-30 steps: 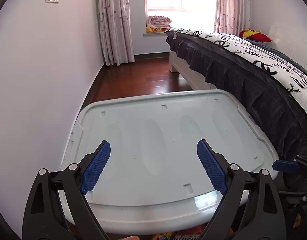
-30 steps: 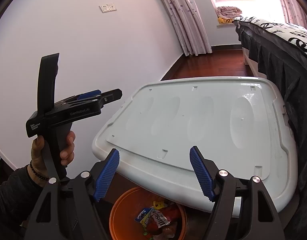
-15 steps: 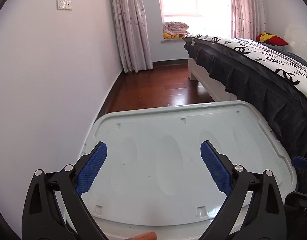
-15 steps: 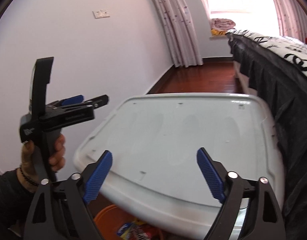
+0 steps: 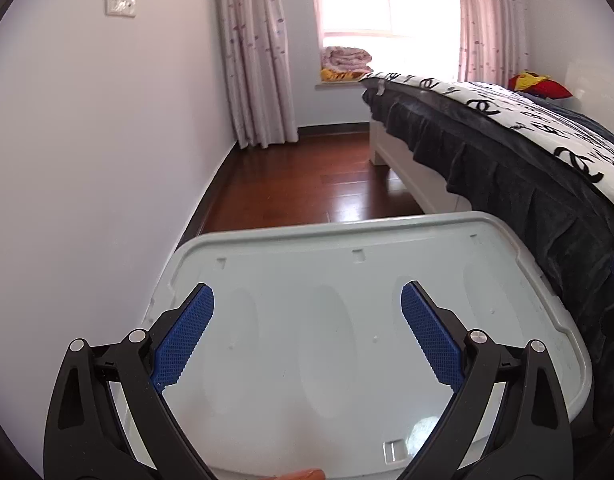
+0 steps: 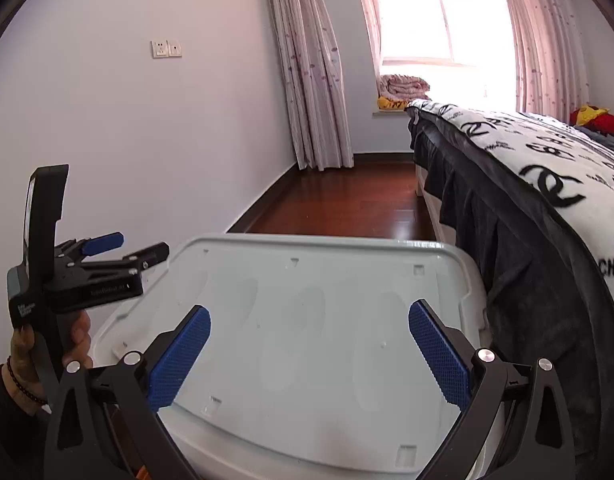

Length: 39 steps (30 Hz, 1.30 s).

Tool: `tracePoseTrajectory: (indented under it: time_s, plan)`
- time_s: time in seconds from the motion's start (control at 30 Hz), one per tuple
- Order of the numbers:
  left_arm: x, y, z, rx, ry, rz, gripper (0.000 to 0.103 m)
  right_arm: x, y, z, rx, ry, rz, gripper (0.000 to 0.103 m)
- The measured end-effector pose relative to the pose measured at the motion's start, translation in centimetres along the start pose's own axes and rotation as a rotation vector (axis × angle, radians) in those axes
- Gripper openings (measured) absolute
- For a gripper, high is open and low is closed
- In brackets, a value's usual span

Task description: Collect trash

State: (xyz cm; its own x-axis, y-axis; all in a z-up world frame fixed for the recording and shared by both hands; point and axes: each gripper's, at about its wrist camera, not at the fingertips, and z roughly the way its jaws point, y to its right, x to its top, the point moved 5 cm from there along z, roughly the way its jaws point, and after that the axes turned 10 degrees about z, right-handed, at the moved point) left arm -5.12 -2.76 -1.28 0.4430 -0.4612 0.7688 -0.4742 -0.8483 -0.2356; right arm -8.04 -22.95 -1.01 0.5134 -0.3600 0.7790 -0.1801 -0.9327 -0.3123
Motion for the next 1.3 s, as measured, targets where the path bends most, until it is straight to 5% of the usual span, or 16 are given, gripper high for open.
tracePoseTrajectory:
  time_s: [0.5, 1.3]
  plan:
    - [1.2, 1.5, 2.5, -0.085, -0.003, -0.052, 0.092, -0.5, 1.7, 0.9, 0.036, -0.042, 0.077, 0.098]
    - [1.2, 3.3, 3.3, -0.046, 0.002, -0.005, 0.092, -1.2, 1.9, 1.0, 0.064, -0.069, 0.092, 0.098]
